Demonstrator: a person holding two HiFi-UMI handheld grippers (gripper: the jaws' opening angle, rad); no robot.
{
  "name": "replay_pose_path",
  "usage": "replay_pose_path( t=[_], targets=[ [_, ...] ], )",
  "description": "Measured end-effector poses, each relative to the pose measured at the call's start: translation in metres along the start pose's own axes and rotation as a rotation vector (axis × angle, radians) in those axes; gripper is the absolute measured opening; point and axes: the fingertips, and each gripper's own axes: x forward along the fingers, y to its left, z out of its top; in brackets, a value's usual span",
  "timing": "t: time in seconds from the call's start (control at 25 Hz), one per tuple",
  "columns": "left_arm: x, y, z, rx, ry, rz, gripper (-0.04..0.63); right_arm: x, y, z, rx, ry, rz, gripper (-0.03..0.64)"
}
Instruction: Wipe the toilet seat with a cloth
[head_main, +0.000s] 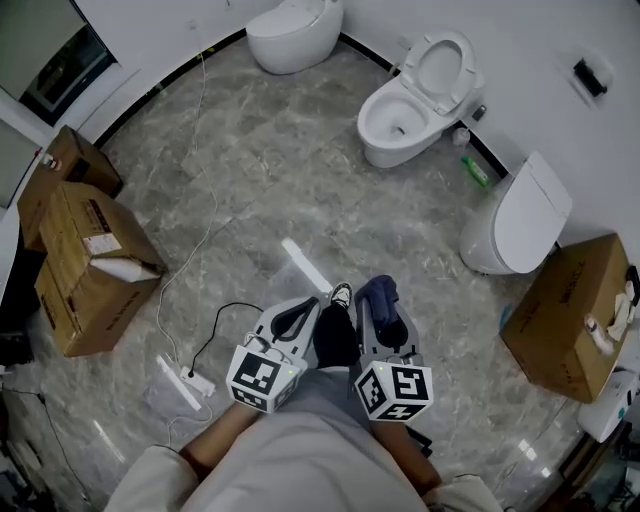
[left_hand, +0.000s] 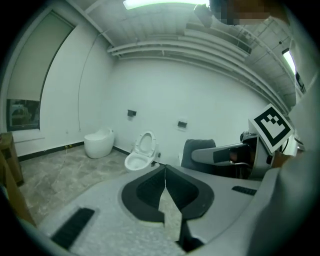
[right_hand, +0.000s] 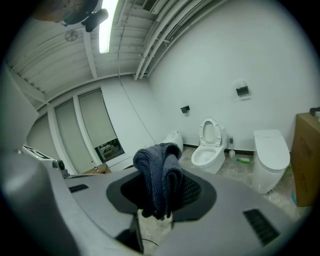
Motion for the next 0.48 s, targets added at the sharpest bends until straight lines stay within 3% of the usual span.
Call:
replay_pose_path(
  t=[0.48],
  targets=[
    [0.166, 0.065, 0.068, -0.031, 0.063, 0.007, 0.011, 0.155, -0.094, 0.082, 0.006, 0.084, -0.010, 0.112]
  ],
)
